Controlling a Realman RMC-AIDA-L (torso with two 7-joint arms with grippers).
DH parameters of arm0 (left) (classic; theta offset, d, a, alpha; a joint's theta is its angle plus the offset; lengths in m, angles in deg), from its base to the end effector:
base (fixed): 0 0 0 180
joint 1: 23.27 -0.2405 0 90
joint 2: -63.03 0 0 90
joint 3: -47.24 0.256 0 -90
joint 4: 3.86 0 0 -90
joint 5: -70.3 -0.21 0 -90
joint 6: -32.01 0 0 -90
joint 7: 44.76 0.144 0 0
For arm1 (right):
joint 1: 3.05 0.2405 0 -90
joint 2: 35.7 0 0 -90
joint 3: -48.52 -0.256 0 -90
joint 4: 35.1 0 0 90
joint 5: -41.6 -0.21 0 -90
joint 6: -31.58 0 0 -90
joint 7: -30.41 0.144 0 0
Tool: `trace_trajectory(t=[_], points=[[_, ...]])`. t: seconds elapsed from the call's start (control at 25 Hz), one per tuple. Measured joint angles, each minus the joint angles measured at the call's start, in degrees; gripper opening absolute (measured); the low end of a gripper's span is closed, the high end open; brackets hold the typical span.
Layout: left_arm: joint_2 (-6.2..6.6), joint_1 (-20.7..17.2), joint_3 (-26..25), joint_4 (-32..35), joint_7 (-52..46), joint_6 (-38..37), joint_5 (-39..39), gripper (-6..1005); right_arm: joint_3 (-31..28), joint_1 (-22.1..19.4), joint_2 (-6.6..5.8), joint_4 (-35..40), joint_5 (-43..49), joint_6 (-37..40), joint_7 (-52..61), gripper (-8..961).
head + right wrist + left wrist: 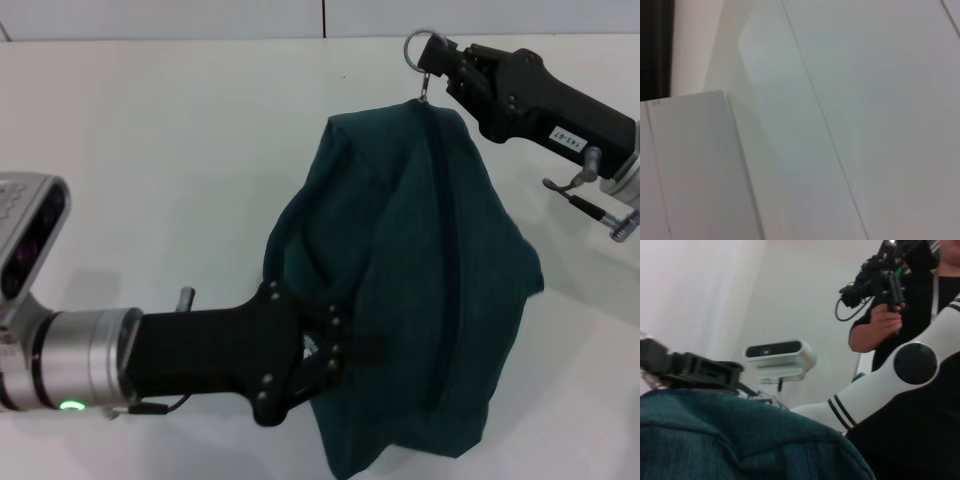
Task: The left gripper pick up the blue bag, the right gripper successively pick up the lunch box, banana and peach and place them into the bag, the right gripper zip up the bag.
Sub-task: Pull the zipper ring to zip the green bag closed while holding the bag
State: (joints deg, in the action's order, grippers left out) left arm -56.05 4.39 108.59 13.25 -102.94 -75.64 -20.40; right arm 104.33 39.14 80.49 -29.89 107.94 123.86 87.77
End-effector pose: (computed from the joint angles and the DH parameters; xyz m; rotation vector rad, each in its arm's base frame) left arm -0.2297 0.2416 -0.0468 2.7259 0.3670 1.2932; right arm 0.1883 0.3555 -0.0194 -2.3950 0.4806 1.4486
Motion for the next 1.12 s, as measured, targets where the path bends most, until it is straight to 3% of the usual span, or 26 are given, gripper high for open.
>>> trace_trajectory(t=[0.28, 0.56, 0.6, 0.76, 1.0, 1.12], points=[[0.60, -2.27, -2.56, 0.20, -0.13, 0.27, 0.00, 162, -0.01, -1.06, -0.01, 1.06, -1.87, -0.71, -0.08, 8], [0.69, -4.09, -10.16, 0.27, -1.87, 5.10, 0.09, 194, 0.06, -3.70, 0.00, 1.48, -3.50, 3.64, 1.87, 8], [0.58, -4.85, -13.60, 0.32, -1.92, 6.12, 0.13, 198, 0.03, -3.94, 0.00, 1.33, -3.51, 3.74, 2.45, 8], [0.42, -5.29, -16.10, 0.38, -1.77, 6.81, 0.17, 217, -0.01, -4.55, 0.00, 1.11, -3.88, 3.39, 3.76, 8], [-0.70, -6.39, -25.42, -0.20, 0.57, 7.49, 0.67, 244, -0.01, -5.01, 0.00, 0.97, -5.22, 1.77, 5.41, 8], [-0.46, -5.97, -26.66, 1.22, -1.46, 7.36, 0.84, 478, -0.01, -5.36, 0.00, 0.83, -6.14, 1.07, 6.46, 8]])
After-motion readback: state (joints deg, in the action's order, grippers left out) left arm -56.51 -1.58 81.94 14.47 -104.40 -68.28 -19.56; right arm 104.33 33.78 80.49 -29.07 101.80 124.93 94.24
